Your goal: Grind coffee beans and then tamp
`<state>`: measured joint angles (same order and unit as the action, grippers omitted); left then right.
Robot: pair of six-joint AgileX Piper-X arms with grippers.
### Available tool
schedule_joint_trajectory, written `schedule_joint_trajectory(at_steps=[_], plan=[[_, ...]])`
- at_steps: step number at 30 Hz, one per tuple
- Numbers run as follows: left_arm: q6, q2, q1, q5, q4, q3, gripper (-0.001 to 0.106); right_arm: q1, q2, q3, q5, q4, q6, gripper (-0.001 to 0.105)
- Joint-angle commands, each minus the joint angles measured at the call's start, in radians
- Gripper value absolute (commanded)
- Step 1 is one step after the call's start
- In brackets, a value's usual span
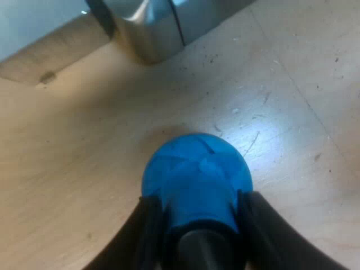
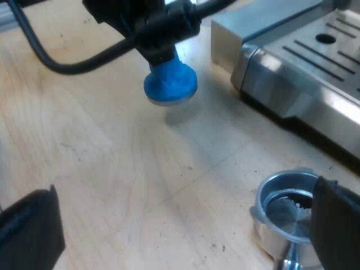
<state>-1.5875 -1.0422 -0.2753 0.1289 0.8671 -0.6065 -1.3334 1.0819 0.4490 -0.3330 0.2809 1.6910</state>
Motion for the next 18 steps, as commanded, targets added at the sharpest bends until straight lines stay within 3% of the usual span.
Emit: schedule_joint_trajectory(at_steps=[1, 5, 15, 16, 18], plan=[[-0.008, 0.0, 0.0, -0.033, -0.027, 0.011, 0.0, 0.004, 0.02, 0.009, 0.008, 0.035, 0.017, 0.09], [-0.02, -0.047, 0.0, -0.098, -0.041, 0.011, 0.0, 0.004, 0.04, 0.009, 0.016, 0.076, 0.013, 0.09], [-0.047, -0.121, 0.0, -0.11, -0.048, 0.011, 0.001, 0.004, 0.04, 0.009, 0.05, 0.083, 0.013, 0.09], [-0.047, -0.121, 0.0, -0.11, -0.048, 0.011, 0.004, 0.004, 0.04, 0.009, 0.05, 0.083, 0.013, 0.09], [-0.047, -0.121, 0.0, -0.11, -0.048, 0.011, 0.023, 0.004, 0.04, 0.009, 0.053, 0.083, 0.013, 0.09]])
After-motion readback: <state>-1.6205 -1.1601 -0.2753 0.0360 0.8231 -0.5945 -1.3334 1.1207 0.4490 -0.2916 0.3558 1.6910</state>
